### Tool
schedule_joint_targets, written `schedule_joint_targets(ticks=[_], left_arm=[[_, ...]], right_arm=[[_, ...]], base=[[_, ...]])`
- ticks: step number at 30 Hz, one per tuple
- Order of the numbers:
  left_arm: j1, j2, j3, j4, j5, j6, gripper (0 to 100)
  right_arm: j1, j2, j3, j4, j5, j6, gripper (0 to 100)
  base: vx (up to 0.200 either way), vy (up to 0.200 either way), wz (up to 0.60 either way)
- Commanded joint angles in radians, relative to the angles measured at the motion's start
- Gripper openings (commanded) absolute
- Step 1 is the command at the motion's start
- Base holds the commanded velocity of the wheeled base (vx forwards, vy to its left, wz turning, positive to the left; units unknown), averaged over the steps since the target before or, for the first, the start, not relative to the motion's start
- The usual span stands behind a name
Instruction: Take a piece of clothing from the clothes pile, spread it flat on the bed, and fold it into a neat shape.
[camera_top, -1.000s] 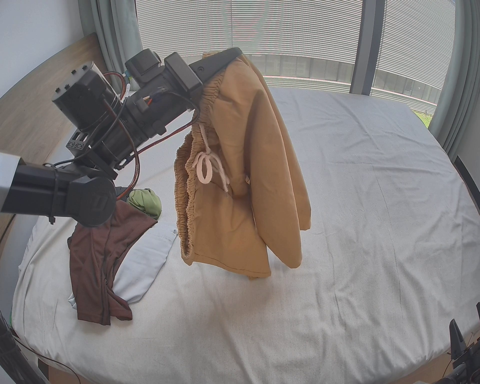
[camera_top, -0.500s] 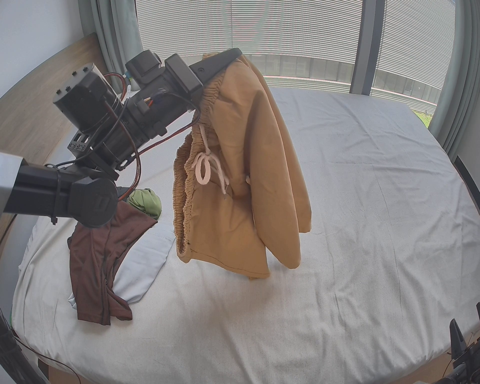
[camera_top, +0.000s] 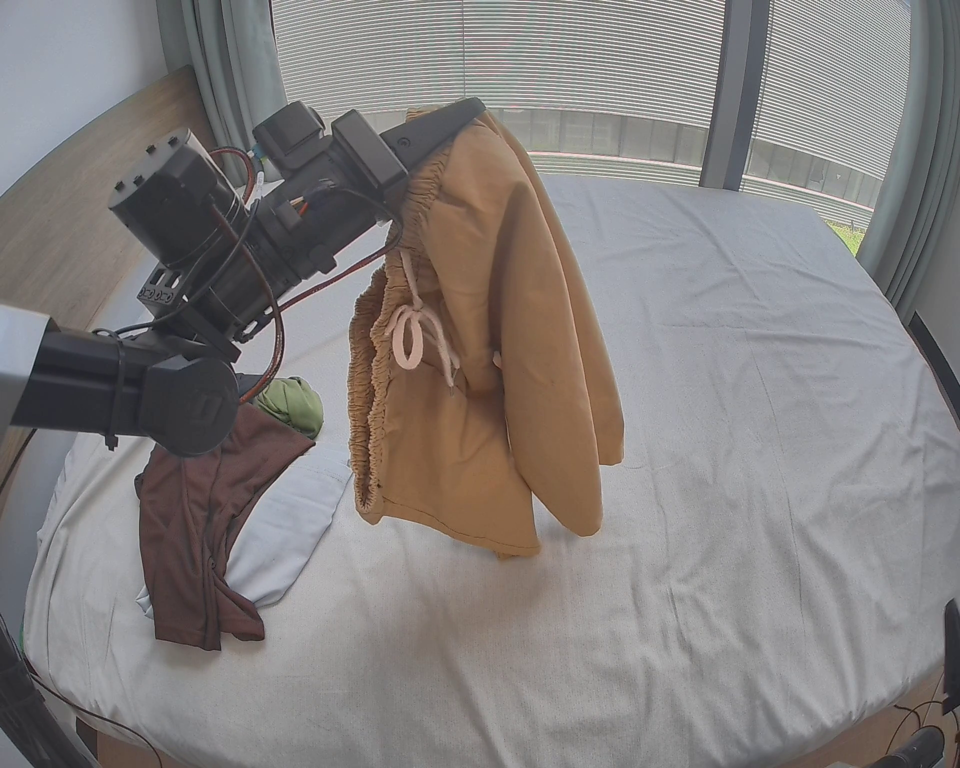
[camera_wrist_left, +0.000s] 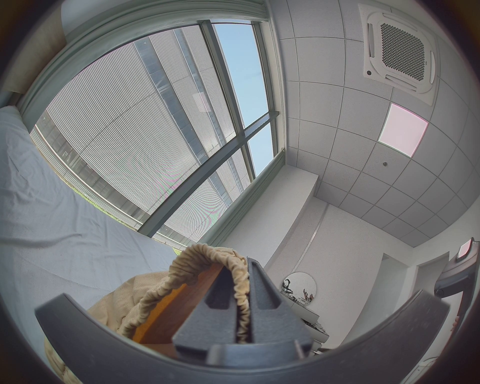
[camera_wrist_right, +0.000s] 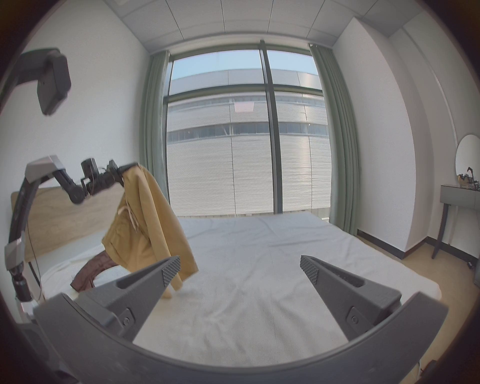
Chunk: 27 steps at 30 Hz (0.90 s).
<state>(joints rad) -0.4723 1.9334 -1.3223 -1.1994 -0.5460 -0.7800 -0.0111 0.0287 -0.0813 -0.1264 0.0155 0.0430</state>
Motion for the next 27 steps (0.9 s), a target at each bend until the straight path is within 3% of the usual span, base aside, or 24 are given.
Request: schedule_joint_targets(ticks=[1, 5, 7, 10, 17, 27], left_arm=[[-0.003, -0.002, 0.002, -0.019, 0.0, -0.002, 0], [0.0, 0.004, 0.002, -0.02, 0.0, -0.001, 0], [0.001, 0.004, 0.003, -0.02, 0.0, -0.001, 0], [0.006, 0.002, 0.0, -0.02, 0.0, -0.001, 0], [0.004, 0.001, 0.002, -0.02, 0.0, -0.001, 0], [0.004, 0.009, 0.009, -0.049, -0.003, -0.002, 0]], right_arm=[[0.049, 0.25, -0.189, -0.072, 0.041, 0.035, 100], [0.126, 0.428, -0.195, -0.079, 0.06, 0.123, 100], [0.151, 0.527, -0.232, -0.084, 0.092, 0.23, 100], [0.172, 0.626, -0.276, -0.09, 0.126, 0.316, 100], [0.197, 0.85, -0.288, -0.236, 0.136, 0.339, 100], [0.266, 1.169, -0.282, -0.51, 0.149, 0.486, 100]], base=[[0.0, 0.0, 0.0], [0.0, 0.0, 0.0], [0.0, 0.0, 0.0], [0.0, 0.0, 0.0], [0.0, 0.0, 0.0], [0.0, 0.0, 0.0]])
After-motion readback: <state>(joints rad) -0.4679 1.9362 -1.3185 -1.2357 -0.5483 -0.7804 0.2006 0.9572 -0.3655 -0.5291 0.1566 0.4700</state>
